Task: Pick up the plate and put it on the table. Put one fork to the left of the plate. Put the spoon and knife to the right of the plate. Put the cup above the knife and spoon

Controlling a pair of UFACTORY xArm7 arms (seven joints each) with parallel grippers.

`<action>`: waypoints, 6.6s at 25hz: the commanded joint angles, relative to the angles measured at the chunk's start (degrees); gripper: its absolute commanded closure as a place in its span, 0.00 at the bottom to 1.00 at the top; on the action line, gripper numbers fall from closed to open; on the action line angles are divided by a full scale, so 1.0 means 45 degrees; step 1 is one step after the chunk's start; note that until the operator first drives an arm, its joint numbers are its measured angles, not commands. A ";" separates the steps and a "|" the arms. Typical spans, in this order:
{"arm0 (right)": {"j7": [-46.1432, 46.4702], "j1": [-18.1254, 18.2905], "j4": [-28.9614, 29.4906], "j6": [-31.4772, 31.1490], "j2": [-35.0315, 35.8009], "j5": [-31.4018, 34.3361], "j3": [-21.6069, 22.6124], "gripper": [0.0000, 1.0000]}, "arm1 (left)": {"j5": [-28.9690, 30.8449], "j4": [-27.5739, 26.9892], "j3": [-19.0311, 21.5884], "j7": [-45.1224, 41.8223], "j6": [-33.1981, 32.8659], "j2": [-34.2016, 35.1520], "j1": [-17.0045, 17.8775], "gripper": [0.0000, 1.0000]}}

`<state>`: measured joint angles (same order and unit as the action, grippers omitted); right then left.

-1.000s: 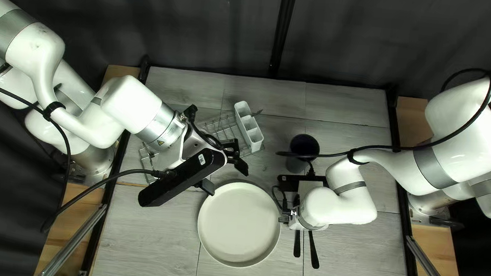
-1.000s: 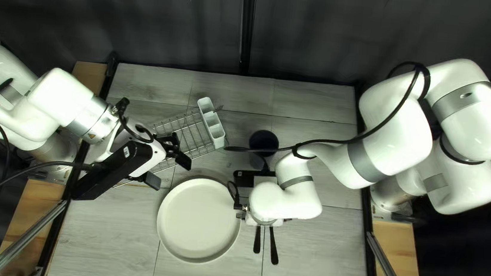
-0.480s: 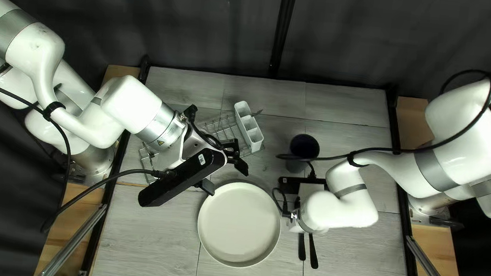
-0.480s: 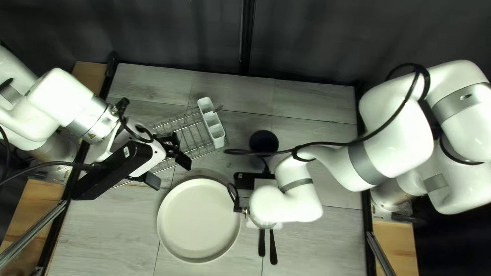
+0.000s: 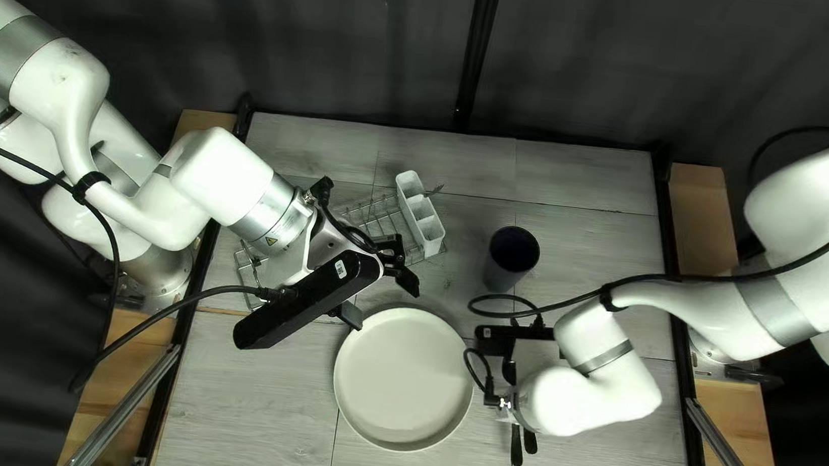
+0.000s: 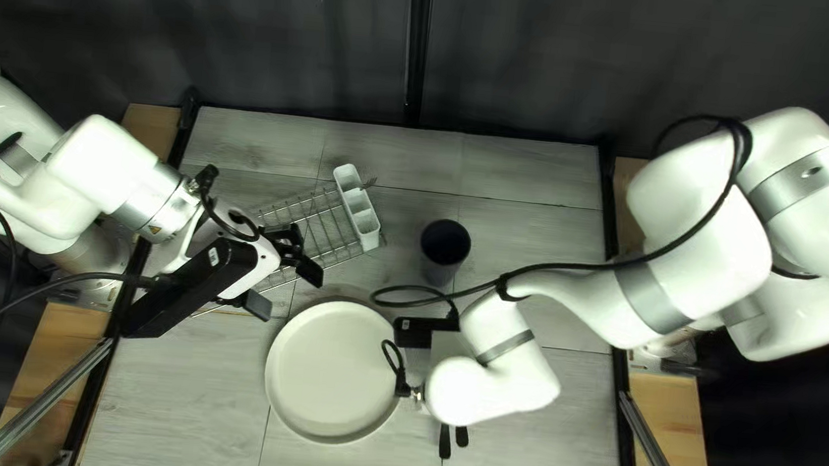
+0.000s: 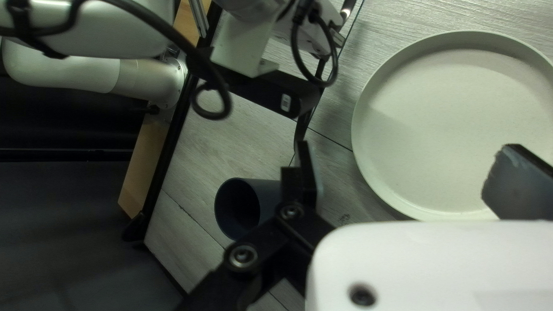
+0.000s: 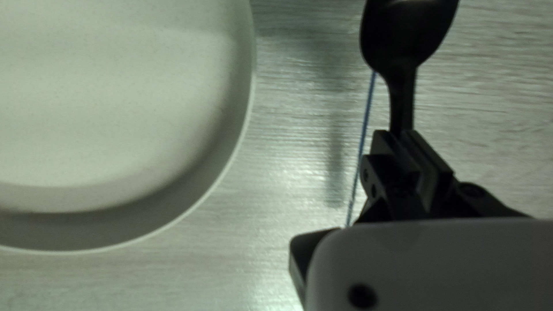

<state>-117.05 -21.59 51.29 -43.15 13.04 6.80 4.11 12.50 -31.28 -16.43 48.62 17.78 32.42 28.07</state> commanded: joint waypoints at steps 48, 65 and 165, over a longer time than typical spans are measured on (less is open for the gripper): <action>0.4595 -0.0148 -0.1665 -0.3996 -0.6398 -0.0760 -0.0027 0.00 | 0.0000 0.0000 0.0000 0.0000 0.0000 0.0000 0.0000 0.00; 1.5561 -0.1178 -0.3684 -0.5922 -1.2714 0.1090 -0.3114 0.00 | 0.0000 0.0000 0.0000 0.0000 0.0000 0.0000 0.0000 0.00; 3.2495 -0.2231 -0.0336 0.1629 -0.5072 0.3571 -1.0954 0.00 | -0.0091 -0.4280 0.0229 -0.2071 1.3549 0.4677 -0.3970 0.00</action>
<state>8.09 -28.28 45.38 -49.74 -24.53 29.79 -34.88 12.09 -50.54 -15.40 39.30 78.75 53.47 10.21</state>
